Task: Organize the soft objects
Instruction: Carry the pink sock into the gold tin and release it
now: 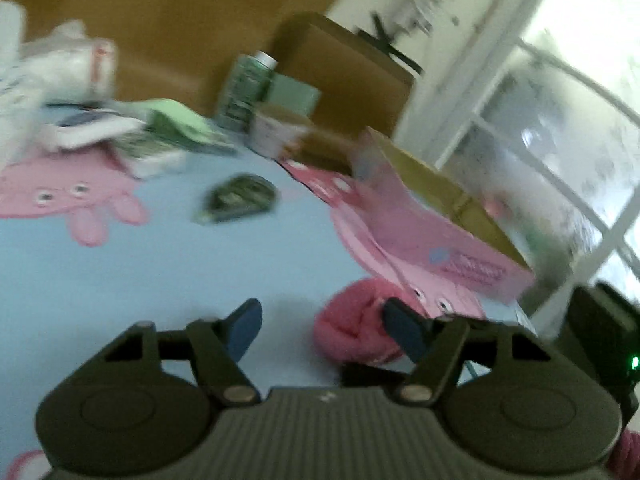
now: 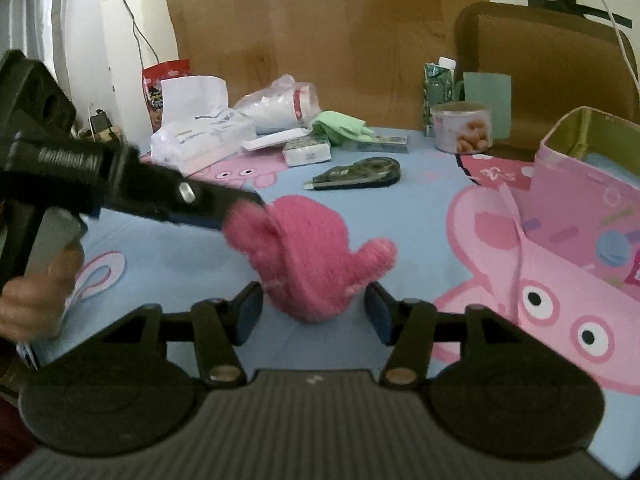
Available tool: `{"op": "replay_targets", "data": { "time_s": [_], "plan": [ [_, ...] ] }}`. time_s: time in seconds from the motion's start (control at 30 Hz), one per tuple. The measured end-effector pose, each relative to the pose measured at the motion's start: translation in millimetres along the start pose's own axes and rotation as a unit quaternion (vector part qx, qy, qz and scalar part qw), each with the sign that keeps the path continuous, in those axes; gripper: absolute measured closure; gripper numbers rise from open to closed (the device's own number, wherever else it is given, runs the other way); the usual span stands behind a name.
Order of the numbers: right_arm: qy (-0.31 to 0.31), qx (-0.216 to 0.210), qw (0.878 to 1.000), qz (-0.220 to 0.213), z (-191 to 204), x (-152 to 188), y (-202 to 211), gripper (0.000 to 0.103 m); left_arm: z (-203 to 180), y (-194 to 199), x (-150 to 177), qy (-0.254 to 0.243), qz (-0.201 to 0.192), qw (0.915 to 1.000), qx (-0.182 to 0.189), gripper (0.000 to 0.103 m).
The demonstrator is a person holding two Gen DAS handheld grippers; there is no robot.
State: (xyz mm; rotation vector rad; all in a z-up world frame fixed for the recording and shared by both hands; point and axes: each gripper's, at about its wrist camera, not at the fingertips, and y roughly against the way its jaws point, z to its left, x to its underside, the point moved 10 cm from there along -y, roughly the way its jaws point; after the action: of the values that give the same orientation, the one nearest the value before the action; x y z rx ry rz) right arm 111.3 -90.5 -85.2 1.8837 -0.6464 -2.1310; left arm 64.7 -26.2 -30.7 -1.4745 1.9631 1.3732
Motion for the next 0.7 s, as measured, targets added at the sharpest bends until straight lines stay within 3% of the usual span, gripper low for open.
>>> {"op": "replay_targets", "data": {
  "time_s": [0.1, 0.23, 0.47, 0.6, 0.7],
  "plan": [
    [-0.002, 0.002, 1.0, -0.007, -4, 2, 2, 0.052, -19, -11, -1, -0.007, 0.015, 0.9995, 0.027, 0.051],
    [-0.028, 0.018, 0.999, -0.042, -25, -6, 18, 0.053, -53, -27, -16, -0.057, 0.015, 0.9979, 0.028, 0.051],
    [-0.061, 0.109, 0.982, -0.141, -96, -43, 65, 0.053, -129, -70, -61, -0.142, -0.009, 0.9875, 0.068, 0.05],
    [-0.09, 0.145, 0.972, -0.16, -147, -61, 73, 0.053, -158, -108, -81, -0.158, -0.009, 0.9851, 0.066, 0.049],
    [-0.115, 0.157, 0.971, -0.142, -179, -69, 63, 0.051, -164, -136, -92, -0.158, -0.004, 0.9865, 0.044, 0.047]
  ]
}}
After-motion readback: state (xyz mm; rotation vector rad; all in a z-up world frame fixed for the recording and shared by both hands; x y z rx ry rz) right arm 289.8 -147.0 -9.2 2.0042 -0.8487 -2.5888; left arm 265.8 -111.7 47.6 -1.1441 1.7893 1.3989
